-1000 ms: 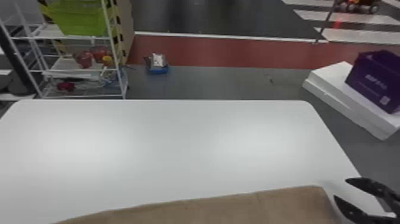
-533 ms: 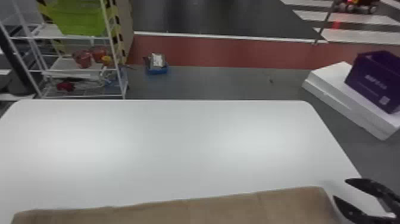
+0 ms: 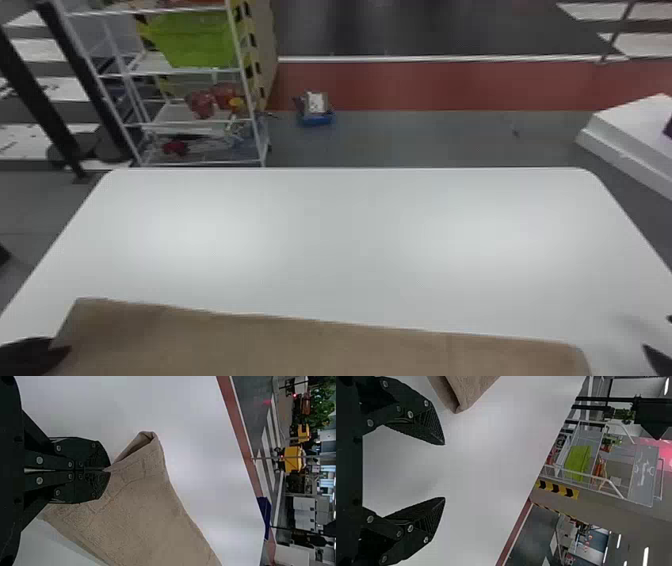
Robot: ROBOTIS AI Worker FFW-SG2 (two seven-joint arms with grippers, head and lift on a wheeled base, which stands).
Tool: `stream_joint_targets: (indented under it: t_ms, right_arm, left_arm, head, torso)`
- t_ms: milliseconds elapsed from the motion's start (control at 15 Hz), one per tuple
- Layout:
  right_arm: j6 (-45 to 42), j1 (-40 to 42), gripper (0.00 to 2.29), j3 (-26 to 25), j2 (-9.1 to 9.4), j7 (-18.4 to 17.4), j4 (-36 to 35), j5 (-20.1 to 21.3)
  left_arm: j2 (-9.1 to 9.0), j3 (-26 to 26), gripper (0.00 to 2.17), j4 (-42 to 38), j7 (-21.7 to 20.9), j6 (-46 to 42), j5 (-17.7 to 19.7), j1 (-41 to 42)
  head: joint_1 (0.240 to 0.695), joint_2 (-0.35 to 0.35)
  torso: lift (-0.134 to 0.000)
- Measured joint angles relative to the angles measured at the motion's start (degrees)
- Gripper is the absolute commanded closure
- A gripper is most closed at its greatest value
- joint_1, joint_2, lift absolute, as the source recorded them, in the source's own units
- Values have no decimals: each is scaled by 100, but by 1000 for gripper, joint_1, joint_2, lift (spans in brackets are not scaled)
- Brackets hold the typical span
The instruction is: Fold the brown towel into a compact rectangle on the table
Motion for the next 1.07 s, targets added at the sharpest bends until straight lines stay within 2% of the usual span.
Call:
stream_joint_targets:
  t_ms: [133,200,267,333,400,533,600,733,800,867,1067]
  right_arm:
    - [-71,0,461,7,0,-8,17,0]
    - [-91,3,461,10,0,-11,22,0]
    - [-98,9,461,10,0,-11,25,0]
    - [-103,18,461,8,0,-16,33,3]
    - [-111,22,461,6,0,-20,41,6]
    - [-133,26,461,5,0,-24,55,9]
    - [-146,26,461,8,0,-33,65,9]
    - [-222,27,461,39,2,-65,103,8]
    - [-267,27,461,62,6,-75,122,4]
    - [-331,28,461,93,11,-91,147,2]
    - [-414,30,461,160,18,-103,173,-2]
  left_arm:
    - [266,57,2138,442,0,27,-113,-304]
    - [337,108,2138,522,0,169,-131,-391]
    - [336,149,2138,435,0,449,-99,-405]
    - [251,192,2138,118,0,952,-10,-340]
    - [109,216,2138,-286,0,1444,76,-236]
    - [-360,204,2138,-1477,0,2540,316,66]
    - [-577,138,2138,-2014,0,3086,401,185]
    - [-1027,-196,2138,-3073,0,4309,491,387]
    - [-1188,-408,2138,-3409,0,4691,497,444]
    - [-1340,-686,2138,-3712,0,5048,467,493]
    - [-1626,-1408,2138,-4191,0,5636,273,559]
  head:
    - [695,126]
    - [695,152]
    - [695,159]
    - [695,157]
    - [695,147]
    - [695,109]
    - [695,47]
    - [695,-36]
    - [695,-73]
    - [695,-154]
    - [695,-240]
  torso:
    - [-123]
    - [-123]
    - [-123]
    - [-123]
    - [-123]
    - [-123]
    - [-123]
    - [-123]
    - [-123]
    - [-123]
    - [-123]
